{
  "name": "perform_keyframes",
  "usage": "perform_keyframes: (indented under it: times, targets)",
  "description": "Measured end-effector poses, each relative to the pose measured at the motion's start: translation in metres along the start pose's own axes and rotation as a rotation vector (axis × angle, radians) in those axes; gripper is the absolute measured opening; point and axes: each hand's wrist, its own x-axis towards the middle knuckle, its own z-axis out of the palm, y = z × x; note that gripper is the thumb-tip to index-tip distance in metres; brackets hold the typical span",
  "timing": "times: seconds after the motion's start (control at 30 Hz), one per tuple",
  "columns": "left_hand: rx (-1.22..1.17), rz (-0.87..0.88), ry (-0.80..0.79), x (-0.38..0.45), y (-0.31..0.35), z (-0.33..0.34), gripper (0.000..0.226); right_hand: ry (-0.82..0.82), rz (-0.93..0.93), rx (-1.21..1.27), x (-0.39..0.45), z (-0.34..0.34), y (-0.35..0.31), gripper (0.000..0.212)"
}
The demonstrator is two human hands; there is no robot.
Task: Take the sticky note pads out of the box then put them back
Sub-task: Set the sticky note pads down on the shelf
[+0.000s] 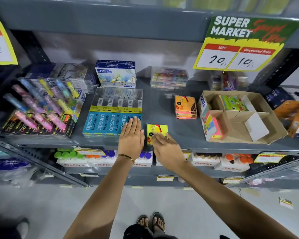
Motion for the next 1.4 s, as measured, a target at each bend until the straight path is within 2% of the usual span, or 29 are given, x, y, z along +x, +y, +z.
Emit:
perform_keyframes:
  times: [0.1,0.17,0.23,0.3,0.4,0.53,0.6,0.67,0.77,0.87,0.93,0.97,1.03,1.1,1.23,1.33,1.4]
  targets:
    - [0.004,-0.007,-0.024,-0.001,0.0,0.002,0.044,0.036,0.185,0.009,0.024,-0.01,0.039,0.048]
    - [-0.002,-0.021,-0.037,-0.001,0.0,0.002,0.05,-0.045,0.356,-0.08,0.043,-0.015,0.074,0.059]
    - [-0.015,-0.029,-0.029,-0.001,0.001,0.002,0.05,-0.163,0.448,-0.065,0.054,-0.016,0.095,0.066]
    - [-0.023,-0.022,-0.008,0.0,0.002,0.002,0.049,-0.183,0.405,-0.054,0.057,-0.013,0.106,0.068]
    - [-0.031,-0.022,0.007,-0.001,0.002,0.002,0.048,-0.107,0.352,-0.034,0.05,-0.019,0.107,0.065]
    - [-0.024,-0.029,-0.006,-0.001,0.003,0.001,0.049,0.155,0.317,-0.037,0.028,-0.033,0.092,0.054]
    - [-0.018,-0.032,-0.014,-0.001,0.004,0.001,0.049,0.202,0.301,-0.119,0.0,-0.036,0.078,0.049]
    - [-0.019,-0.04,-0.01,-0.001,0.004,0.002,0.046,0.13,0.286,-0.138,-0.027,-0.031,0.061,0.047]
    - [-0.021,-0.043,-0.007,-0.001,0.004,0.002,0.046,-0.03,0.342,0.015,-0.045,-0.018,0.043,0.038]
    - [-0.016,-0.039,-0.016,-0.001,0.004,0.001,0.049,0.034,0.384,0.081,-0.03,-0.023,0.049,0.029]
    - [-0.017,-0.04,-0.014,-0.001,0.003,0.002,0.047,0.087,0.432,0.077,-0.003,-0.029,0.068,0.039]
    - [-0.015,-0.037,-0.008,-0.001,0.003,0.002,0.046,0.063,0.462,0.06,0.012,-0.029,0.081,0.049]
    - [-0.02,-0.036,0.002,-0.001,0.003,0.004,0.042,-0.089,0.466,0.04,0.038,-0.026,0.101,0.065]
    - [-0.029,-0.043,0.003,0.0,0.002,0.004,0.042,-0.202,0.446,-0.018,0.051,-0.021,0.112,0.069]
    - [-0.029,-0.047,-0.023,0.0,0.002,0.002,0.049,-0.048,0.447,-0.074,0.049,-0.024,0.112,0.061]
    - [-0.034,-0.052,-0.035,0.0,0.003,0.002,0.051,0.2,0.279,-0.065,0.05,-0.03,0.096,0.058]
    - [-0.034,-0.053,-0.037,0.0,0.003,0.002,0.05,0.266,0.139,-0.044,0.054,-0.027,0.077,0.053]
